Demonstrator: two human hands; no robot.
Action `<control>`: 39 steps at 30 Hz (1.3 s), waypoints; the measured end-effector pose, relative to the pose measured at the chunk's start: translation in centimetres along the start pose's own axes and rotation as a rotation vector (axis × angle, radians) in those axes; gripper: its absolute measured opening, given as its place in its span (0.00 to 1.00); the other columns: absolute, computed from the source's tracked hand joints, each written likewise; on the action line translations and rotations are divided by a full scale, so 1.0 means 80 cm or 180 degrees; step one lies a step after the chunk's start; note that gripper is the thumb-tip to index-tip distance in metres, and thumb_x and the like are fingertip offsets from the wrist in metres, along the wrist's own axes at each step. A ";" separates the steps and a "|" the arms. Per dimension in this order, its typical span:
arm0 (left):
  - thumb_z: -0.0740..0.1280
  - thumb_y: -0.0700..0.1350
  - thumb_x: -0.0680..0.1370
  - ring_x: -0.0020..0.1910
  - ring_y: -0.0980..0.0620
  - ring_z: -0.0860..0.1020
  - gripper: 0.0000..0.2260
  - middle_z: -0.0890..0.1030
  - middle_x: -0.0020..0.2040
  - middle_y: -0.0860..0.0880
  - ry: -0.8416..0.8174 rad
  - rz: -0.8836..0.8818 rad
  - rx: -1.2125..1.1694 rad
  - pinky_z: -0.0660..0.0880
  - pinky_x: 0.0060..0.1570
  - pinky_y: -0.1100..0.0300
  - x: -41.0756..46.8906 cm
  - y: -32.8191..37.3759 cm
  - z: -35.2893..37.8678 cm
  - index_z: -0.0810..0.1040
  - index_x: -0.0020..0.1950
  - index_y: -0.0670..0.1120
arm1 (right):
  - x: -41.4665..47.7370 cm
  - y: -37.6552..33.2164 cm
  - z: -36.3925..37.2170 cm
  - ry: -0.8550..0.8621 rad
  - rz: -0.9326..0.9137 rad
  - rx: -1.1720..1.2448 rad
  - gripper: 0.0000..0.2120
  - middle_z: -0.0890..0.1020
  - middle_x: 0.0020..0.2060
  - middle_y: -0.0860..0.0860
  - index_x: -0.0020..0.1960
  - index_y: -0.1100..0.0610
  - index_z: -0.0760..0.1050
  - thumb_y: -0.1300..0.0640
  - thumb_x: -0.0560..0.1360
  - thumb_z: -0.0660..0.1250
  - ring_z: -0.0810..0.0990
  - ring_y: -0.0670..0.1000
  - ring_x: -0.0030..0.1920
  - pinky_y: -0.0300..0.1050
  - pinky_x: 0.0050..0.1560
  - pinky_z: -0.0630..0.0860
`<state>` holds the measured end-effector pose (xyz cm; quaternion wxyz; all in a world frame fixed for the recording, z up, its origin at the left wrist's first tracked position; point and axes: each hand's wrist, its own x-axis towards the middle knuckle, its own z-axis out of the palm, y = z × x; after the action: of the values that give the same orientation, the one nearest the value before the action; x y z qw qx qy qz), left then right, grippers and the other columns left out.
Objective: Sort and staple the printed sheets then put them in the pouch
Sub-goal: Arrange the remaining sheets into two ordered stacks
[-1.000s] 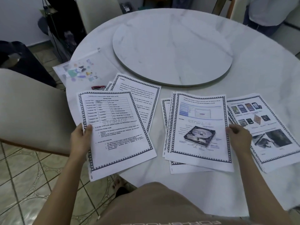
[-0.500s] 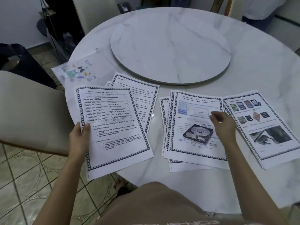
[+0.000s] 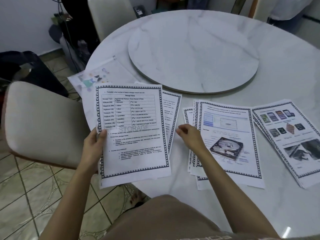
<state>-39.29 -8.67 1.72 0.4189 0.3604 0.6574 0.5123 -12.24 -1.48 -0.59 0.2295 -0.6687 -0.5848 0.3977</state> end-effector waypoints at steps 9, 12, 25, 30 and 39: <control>0.59 0.44 0.80 0.38 0.64 0.81 0.07 0.80 0.47 0.56 0.0047 0.0087 0.0165 0.79 0.36 0.68 0.026 0.001 -0.053 0.75 0.50 0.55 | 0.021 -0.027 0.058 0.0460 0.0394 -0.0908 0.17 0.73 0.49 0.62 0.51 0.65 0.71 0.51 0.74 0.66 0.71 0.58 0.55 0.48 0.55 0.68; 0.59 0.43 0.80 0.37 0.64 0.81 0.07 0.82 0.41 0.58 0.0121 0.0146 0.0270 0.78 0.35 0.70 0.039 0.005 -0.065 0.74 0.49 0.54 | 0.018 -0.042 0.070 0.0548 0.0547 -0.1371 0.29 0.68 0.62 0.65 0.63 0.70 0.63 0.49 0.75 0.65 0.63 0.62 0.66 0.51 0.70 0.57; 0.58 0.42 0.81 0.51 0.47 0.75 0.12 0.77 0.52 0.44 0.0418 0.0561 0.1255 0.71 0.52 0.51 0.103 0.007 -0.108 0.73 0.59 0.37 | 0.037 -0.038 0.072 0.1027 0.0752 -0.0121 0.13 0.78 0.49 0.61 0.55 0.69 0.72 0.62 0.74 0.66 0.75 0.56 0.46 0.43 0.45 0.68; 0.57 0.42 0.81 0.50 0.48 0.73 0.12 0.75 0.51 0.46 0.0407 0.0386 0.1220 0.68 0.49 0.56 0.113 0.009 -0.106 0.72 0.59 0.36 | 0.038 -0.035 0.039 0.1275 0.0576 0.0254 0.10 0.78 0.43 0.58 0.51 0.66 0.77 0.61 0.77 0.61 0.74 0.53 0.44 0.39 0.45 0.66; 0.56 0.41 0.81 0.56 0.43 0.75 0.12 0.77 0.59 0.40 0.0479 0.0086 0.1311 0.70 0.53 0.53 0.126 0.000 -0.116 0.72 0.61 0.38 | 0.041 -0.022 -0.040 0.1411 0.0605 0.0716 0.14 0.80 0.54 0.56 0.59 0.63 0.76 0.58 0.76 0.64 0.77 0.54 0.53 0.46 0.56 0.71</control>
<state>-51.77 -3.05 1.06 0.2792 0.4079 0.7727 0.3982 -10.75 2.52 1.73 0.3865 -0.7617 -0.4069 0.3238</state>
